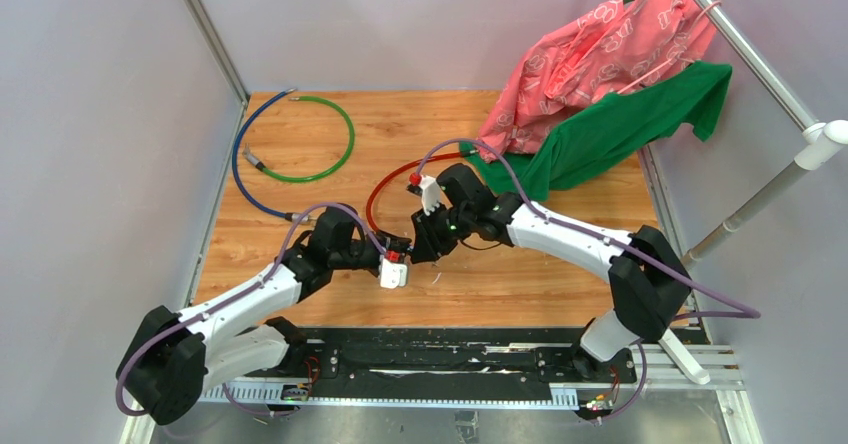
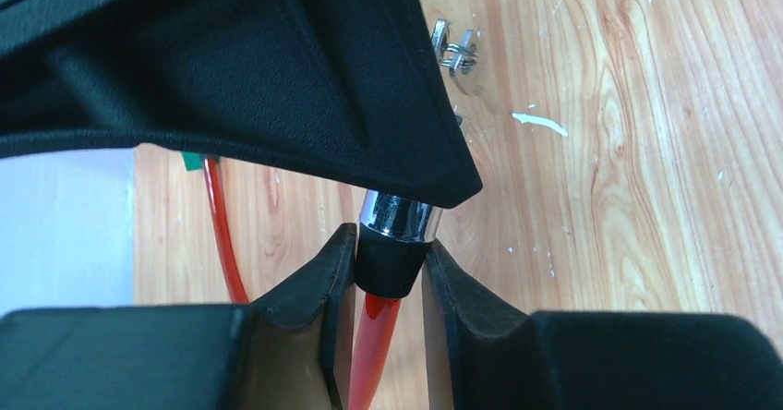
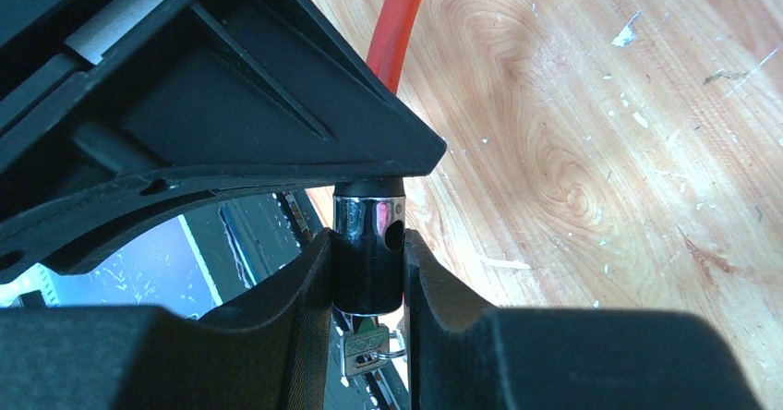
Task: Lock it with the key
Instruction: Adjust the lock.
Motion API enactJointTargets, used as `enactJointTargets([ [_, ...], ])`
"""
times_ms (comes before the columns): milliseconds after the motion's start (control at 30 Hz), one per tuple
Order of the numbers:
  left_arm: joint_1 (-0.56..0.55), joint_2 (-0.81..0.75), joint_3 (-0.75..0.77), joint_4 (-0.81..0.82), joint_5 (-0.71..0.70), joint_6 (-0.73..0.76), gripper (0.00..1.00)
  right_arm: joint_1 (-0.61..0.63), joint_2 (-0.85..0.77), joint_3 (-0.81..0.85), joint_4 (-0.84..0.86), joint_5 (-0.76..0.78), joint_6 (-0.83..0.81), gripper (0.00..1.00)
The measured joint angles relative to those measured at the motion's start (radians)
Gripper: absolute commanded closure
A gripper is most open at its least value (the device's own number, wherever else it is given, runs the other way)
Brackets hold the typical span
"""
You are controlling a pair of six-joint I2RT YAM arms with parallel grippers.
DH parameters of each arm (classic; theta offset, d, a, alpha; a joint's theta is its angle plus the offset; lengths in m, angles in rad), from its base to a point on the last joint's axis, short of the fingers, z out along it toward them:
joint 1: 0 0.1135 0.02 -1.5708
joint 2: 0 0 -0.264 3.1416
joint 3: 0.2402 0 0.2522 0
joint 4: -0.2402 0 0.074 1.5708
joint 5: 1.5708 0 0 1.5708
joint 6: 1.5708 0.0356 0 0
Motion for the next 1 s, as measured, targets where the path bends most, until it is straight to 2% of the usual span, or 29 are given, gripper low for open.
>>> enactJointTargets([
  [67,-0.001,0.000,0.009,-0.002,-0.002,-0.039,1.00,-0.002,-0.011,0.000,-0.002,0.005,0.000,1.00],
  [100,-0.001,0.000,0.013,0.000,-0.003,-0.055,0.94,-0.003,-0.016,0.001,-0.003,0.007,0.000,1.00],
  [133,-0.001,-0.002,0.015,0.002,-0.003,-0.062,0.75,-0.005,-0.022,0.002,-0.005,0.010,0.000,1.00],
  [167,-0.001,-0.005,0.015,0.006,-0.003,-0.065,0.52,-0.005,-0.025,0.004,-0.006,0.011,0.002,1.00],
  [200,-0.001,-0.007,0.015,0.006,-0.005,-0.065,0.46,-0.005,-0.026,0.006,-0.008,0.012,0.003,1.00],
  [300,-0.007,-0.008,0.016,0.021,-0.002,-0.064,0.45,-0.005,-0.023,0.010,-0.006,0.012,0.018,1.00],
  [500,-0.012,-0.008,0.017,0.031,-0.008,-0.051,0.67,-0.005,-0.023,0.018,0.010,0.011,0.037,1.00],
  [633,-0.013,-0.006,0.017,0.028,-0.018,-0.029,1.00,-0.006,-0.026,0.018,0.017,0.012,0.042,1.00],
  [733,-0.013,-0.005,0.017,0.030,-0.017,-0.027,1.00,-0.006,-0.031,0.018,0.016,0.016,0.042,1.00],
  [767,-0.013,-0.005,0.018,0.032,-0.016,-0.027,1.00,-0.006,-0.034,0.018,0.016,0.019,0.042,0.95],
  [867,-0.013,-0.003,0.029,0.032,-0.017,-0.050,1.00,-0.006,-0.047,0.018,0.012,0.031,0.038,0.66],
  [933,-0.014,0.006,0.054,0.026,-0.018,-0.127,1.00,-0.008,-0.065,0.020,0.002,0.045,0.030,0.55],
  [1000,-0.014,0.016,0.080,0.026,-0.023,-0.220,1.00,-0.016,-0.091,0.028,-0.016,0.065,0.018,0.47],
])
